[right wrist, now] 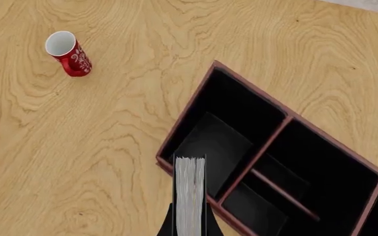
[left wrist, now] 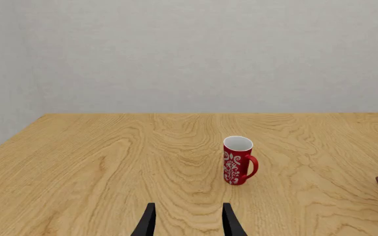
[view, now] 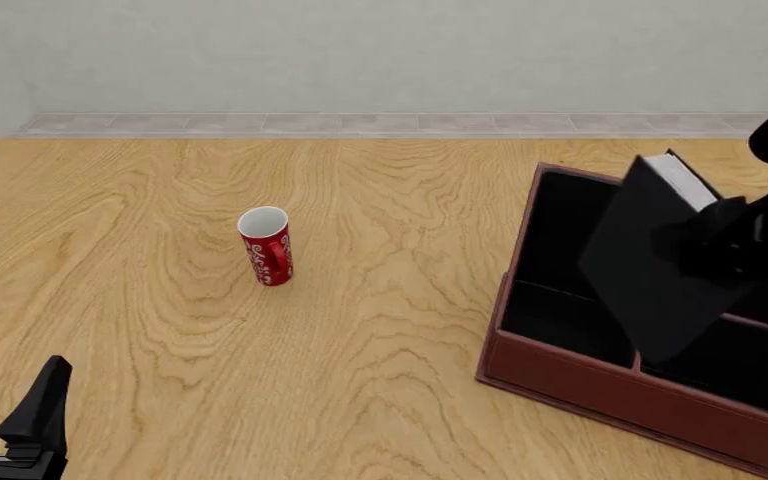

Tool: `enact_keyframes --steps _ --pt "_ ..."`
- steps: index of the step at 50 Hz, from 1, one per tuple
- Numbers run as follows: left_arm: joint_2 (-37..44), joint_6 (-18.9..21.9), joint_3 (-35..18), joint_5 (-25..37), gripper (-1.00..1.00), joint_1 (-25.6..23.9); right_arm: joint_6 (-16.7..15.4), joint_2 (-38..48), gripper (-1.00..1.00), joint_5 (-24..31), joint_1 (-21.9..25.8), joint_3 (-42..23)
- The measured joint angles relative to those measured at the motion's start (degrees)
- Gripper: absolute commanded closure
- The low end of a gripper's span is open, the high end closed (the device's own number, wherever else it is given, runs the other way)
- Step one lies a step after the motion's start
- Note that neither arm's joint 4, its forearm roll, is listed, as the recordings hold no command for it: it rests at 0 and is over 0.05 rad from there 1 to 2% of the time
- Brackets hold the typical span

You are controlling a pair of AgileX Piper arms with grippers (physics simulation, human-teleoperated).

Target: Pick up the book and place it in the left compartment of the caddy.

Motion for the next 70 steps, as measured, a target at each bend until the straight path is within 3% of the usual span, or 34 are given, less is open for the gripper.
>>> enact_keyframes --steps 42,70 --pt "0.00 0.00 0.00 0.00 -1.00 0.00 -0.13 7.38 1.00 -9.92 -0.75 4.71" --pt "0.00 0.00 0.00 0.00 -1.00 0.00 -0.30 11.15 1.00 -13.28 -2.95 4.31"
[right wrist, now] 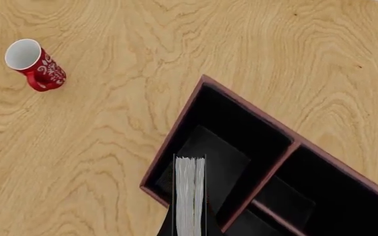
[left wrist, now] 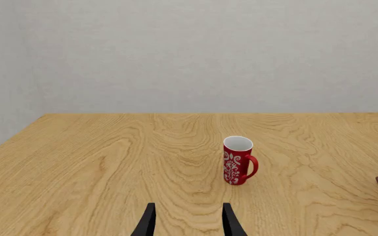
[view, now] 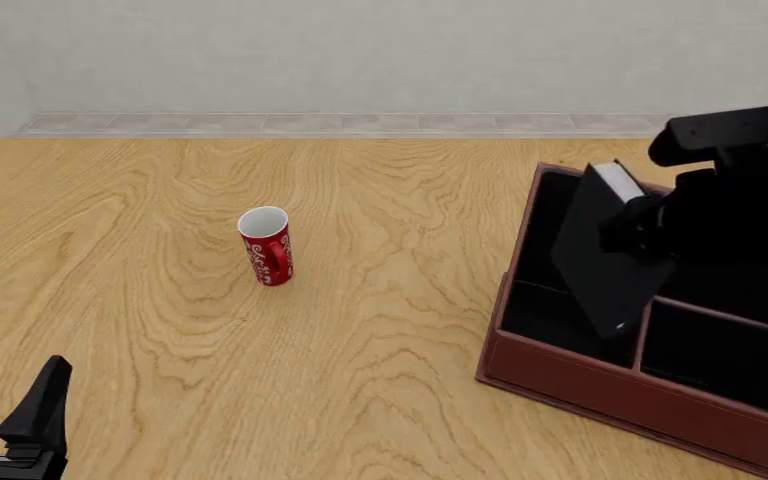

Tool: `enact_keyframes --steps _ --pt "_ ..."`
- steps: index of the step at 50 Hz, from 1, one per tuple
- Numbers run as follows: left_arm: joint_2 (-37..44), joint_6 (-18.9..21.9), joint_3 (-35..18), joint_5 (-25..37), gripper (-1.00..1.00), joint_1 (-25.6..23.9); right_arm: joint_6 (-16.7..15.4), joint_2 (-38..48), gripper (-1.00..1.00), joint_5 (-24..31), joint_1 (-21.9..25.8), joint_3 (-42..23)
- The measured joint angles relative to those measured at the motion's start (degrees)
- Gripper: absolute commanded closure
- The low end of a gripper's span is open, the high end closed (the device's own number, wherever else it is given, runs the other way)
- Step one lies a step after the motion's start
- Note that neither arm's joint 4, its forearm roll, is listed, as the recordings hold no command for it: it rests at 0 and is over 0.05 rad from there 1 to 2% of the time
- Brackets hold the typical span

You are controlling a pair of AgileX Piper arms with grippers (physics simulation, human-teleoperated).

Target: Pick up the book and place it in the left compartment of the caddy.

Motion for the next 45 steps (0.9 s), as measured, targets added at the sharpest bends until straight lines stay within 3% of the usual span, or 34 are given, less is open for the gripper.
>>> enact_keyframes --steps 45 --pt "0.00 0.00 0.00 0.00 -1.00 0.00 -0.93 5.80 1.00 -7.52 -1.88 3.67"
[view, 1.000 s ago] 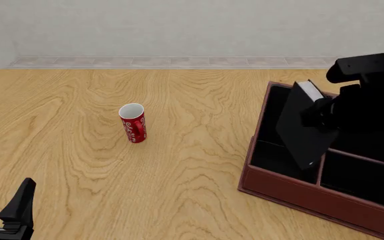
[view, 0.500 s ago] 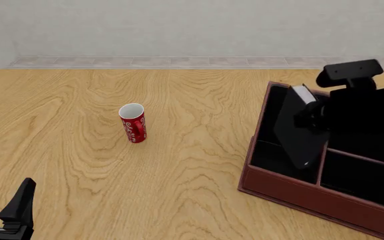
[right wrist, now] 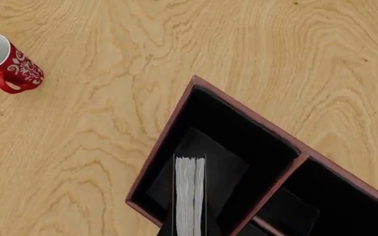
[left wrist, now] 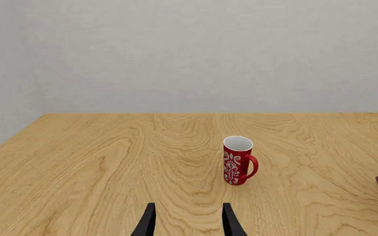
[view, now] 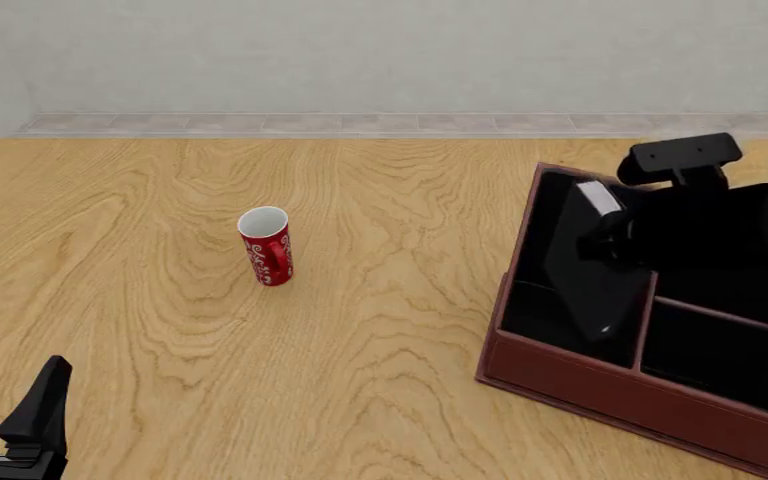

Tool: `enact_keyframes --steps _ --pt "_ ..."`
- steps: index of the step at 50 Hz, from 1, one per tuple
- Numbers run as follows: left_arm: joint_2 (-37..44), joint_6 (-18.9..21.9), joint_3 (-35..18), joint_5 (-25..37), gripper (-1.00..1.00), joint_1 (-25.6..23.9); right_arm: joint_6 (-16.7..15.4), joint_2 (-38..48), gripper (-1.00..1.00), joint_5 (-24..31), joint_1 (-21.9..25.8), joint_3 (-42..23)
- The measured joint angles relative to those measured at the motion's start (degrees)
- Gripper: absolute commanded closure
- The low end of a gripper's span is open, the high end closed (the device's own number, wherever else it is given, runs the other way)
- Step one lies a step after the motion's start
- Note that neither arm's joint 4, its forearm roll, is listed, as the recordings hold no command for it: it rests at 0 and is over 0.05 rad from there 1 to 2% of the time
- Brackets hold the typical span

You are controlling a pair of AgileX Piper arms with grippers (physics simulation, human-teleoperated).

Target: Pick up the book and place it in the left compartment of the caddy.

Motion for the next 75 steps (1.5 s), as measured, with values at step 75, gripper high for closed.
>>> enact_keyframes --steps 75 --pt "0.00 0.00 0.00 0.00 -1.00 0.00 -0.36 9.06 1.00 -8.79 -0.81 2.26"
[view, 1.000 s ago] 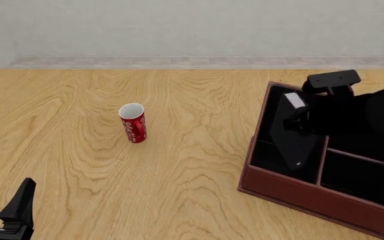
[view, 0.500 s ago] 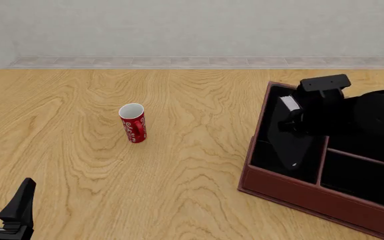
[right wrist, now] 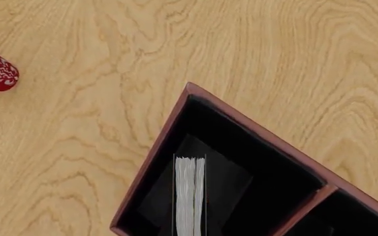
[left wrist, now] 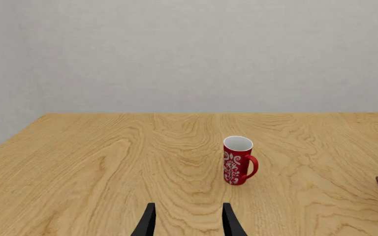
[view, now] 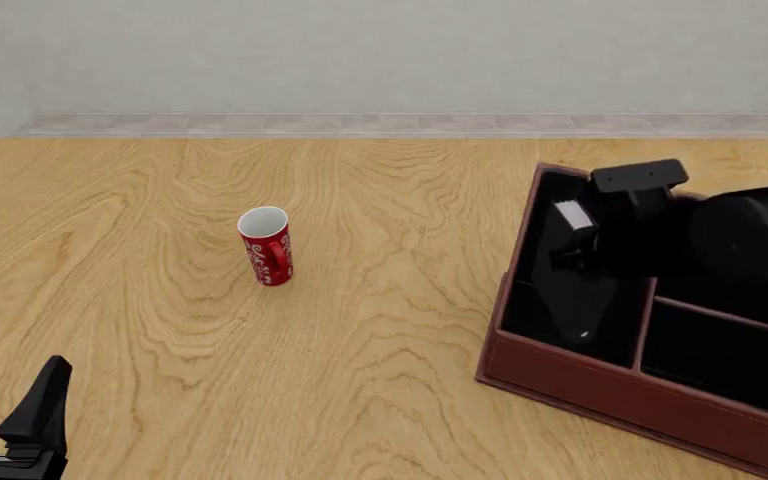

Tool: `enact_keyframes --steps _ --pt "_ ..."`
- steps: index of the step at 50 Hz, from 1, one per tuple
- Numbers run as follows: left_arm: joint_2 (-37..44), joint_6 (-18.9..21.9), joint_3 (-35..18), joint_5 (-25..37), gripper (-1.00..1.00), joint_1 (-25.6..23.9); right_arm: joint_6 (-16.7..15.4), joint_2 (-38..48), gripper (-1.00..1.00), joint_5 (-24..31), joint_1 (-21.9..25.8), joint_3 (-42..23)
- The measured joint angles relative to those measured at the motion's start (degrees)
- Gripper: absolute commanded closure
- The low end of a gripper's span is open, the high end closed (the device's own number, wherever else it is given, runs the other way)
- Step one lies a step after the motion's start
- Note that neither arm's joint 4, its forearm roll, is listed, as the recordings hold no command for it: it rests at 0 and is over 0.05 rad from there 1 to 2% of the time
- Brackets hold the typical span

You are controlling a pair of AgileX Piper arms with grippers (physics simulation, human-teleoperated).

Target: Pick up the book and place it in the left compartment of the caddy.

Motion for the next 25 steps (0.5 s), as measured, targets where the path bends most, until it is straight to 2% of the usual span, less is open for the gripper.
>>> enact_keyframes --steps 25 --pt "0.00 0.00 0.00 0.00 -1.00 0.00 -0.11 1.65 1.00 -2.13 -0.28 1.31"
